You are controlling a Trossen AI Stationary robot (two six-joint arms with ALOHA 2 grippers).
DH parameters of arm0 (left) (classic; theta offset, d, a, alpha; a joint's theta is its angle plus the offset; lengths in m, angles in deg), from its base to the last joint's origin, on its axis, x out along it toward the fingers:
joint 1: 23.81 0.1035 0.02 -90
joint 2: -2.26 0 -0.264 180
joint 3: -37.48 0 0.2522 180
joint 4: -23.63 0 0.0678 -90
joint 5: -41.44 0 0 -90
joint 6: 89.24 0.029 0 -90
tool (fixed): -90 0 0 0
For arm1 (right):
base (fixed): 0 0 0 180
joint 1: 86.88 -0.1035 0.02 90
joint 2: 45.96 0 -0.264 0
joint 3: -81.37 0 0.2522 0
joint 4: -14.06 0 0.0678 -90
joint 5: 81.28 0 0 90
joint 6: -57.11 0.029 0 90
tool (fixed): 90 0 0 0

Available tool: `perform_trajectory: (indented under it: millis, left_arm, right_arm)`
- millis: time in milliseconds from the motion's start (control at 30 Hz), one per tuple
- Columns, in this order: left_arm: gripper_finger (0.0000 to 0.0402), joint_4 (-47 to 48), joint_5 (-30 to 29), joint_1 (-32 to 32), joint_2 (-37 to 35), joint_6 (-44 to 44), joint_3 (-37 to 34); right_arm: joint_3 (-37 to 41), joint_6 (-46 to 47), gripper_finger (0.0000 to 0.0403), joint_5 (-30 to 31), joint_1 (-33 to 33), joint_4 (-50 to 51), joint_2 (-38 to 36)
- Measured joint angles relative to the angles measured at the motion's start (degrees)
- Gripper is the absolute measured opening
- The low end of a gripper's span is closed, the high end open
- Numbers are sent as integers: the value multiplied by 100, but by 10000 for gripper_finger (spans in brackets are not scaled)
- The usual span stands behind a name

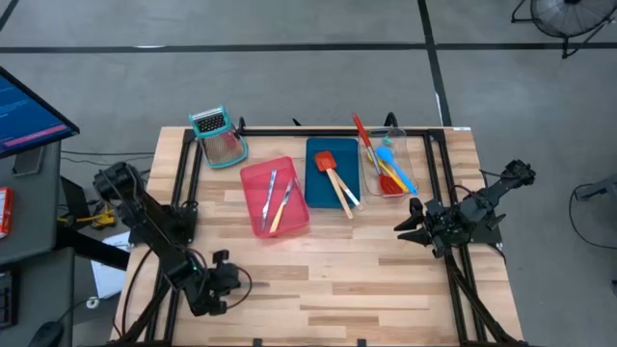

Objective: Pick & Place Kitchen Items
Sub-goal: Put the green table knife into the red bin

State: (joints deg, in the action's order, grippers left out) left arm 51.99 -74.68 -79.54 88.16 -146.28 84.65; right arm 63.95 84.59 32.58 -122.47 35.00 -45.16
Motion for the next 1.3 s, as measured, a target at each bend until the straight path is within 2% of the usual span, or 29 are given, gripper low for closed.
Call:
perform_trajectory:
  millis: [200,433,900,1300]
  left_arm:
    - [2,21,-66,151,-131,2,0]
    - [1,63,-98,214,-134,11,4]
    - [1,-4,359,314,-150,-42,-180]
    - [1,-277,511,335,-115,-26,-245]
  right_arm:
    - [0,0,123,0,-1,0,0]
    - [2,0,123,0,-1,0,0]
    - [2,0,123,1,1,0,0]
    - [2,0,123,0,-1,0,0]
